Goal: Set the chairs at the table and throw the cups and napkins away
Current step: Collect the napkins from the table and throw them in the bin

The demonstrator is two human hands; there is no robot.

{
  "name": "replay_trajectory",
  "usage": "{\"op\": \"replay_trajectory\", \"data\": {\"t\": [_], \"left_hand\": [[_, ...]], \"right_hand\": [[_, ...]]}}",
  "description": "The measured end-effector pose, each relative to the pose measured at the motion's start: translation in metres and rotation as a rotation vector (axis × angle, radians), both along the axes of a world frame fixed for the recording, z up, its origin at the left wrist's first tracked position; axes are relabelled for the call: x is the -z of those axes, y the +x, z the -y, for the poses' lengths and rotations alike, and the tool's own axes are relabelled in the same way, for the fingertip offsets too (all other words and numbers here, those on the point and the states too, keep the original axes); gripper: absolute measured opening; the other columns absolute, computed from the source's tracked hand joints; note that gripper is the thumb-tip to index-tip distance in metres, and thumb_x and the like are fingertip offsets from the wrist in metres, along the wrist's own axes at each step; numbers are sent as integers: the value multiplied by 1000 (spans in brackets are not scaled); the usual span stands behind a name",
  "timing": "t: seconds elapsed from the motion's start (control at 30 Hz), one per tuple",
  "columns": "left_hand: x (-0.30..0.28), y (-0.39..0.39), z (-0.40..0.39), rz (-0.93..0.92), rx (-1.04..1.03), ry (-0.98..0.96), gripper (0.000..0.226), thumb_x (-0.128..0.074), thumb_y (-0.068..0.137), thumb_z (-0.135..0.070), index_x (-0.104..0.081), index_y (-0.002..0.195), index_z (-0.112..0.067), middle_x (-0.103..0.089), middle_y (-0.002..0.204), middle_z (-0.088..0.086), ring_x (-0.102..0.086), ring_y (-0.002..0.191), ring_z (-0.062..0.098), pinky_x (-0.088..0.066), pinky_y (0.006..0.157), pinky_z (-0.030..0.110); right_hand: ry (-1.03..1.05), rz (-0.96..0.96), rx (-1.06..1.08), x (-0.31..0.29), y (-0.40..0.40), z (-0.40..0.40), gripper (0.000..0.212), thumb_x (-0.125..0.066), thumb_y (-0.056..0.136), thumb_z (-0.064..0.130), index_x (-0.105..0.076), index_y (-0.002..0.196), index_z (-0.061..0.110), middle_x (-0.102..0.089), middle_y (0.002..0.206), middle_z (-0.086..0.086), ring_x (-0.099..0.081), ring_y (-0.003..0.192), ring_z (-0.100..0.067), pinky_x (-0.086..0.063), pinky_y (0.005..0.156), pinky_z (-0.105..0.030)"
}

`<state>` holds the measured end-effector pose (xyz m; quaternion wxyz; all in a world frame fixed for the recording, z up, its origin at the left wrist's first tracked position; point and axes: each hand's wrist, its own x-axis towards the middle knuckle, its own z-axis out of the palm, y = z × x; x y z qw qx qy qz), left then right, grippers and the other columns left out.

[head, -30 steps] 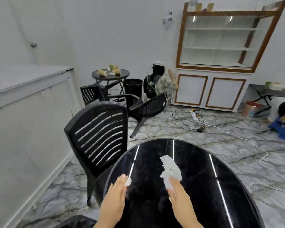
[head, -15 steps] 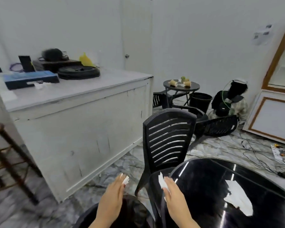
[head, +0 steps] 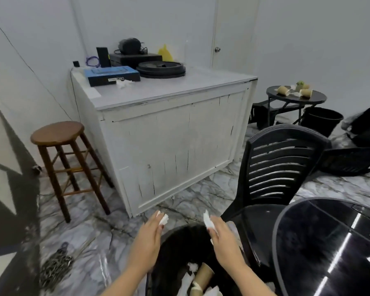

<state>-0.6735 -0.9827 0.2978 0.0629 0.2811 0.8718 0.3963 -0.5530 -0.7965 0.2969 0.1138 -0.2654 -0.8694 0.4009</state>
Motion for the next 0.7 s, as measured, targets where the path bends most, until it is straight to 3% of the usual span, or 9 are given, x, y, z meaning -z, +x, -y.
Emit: {"op": "replay_trajectory", "data": {"t": [0.07, 0.13, 0.33, 0.43, 0.6, 0.7], "left_hand": [[10, 1, 9, 14, -10, -23, 40, -35, 100, -26, -40, 140, -23, -37, 150, -5, -34, 136, 11, -25, 112, 24], [21, 2, 13, 33, -23, -41, 40, -35, 100, -26, -39, 140, -24, -36, 150, -5, -33, 137, 11, -26, 113, 27], [61, 21, 8, 120, -26, -37, 40, -35, 101, -23, -40, 140, -22, -35, 150, -5, -29, 136, 5, -21, 112, 22], [92, 34, 0, 147, -21, -62, 40, -36, 100, -24, -41, 139, -25, -35, 149, -8, -28, 135, 3, -23, 116, 28], [152, 57, -12, 241, -11, -101, 40, -36, 100, -25, -39, 140, -30, -31, 149, -14, -24, 137, -2, -13, 118, 26], [187, 63, -17, 256, -3, -153, 40, -34, 101, -24, -37, 140, -30, -29, 150, -16, -21, 137, -4, -8, 117, 22]], "right_hand": [[-40, 34, -25, 11, -2, 9, 42, -40, 99, 20, -37, 141, 17, -44, 143, 0, -33, 139, -17, -27, 110, -26], [-63, 74, -35, 24, -1, 14, 45, -39, 100, 22, -33, 144, 15, -33, 153, -1, -22, 144, -14, -21, 115, -28], [-104, 185, -73, 73, 13, 12, 45, -38, 101, 24, -32, 145, 18, -30, 154, 2, -17, 145, -11, -19, 114, -25], [-117, 248, -95, 104, 24, 5, 45, -37, 101, 24, -31, 145, 16, -30, 154, 1, -17, 145, -13, -19, 114, -25], [-171, 345, -95, 164, 42, -8, 41, -40, 99, 22, -39, 140, 16, -42, 146, -4, -34, 137, -18, -31, 110, -31], [-201, 390, -68, 202, 47, -11, 42, -41, 99, 23, -39, 140, 15, -41, 147, -2, -35, 137, -18, -31, 111, -32]]}}
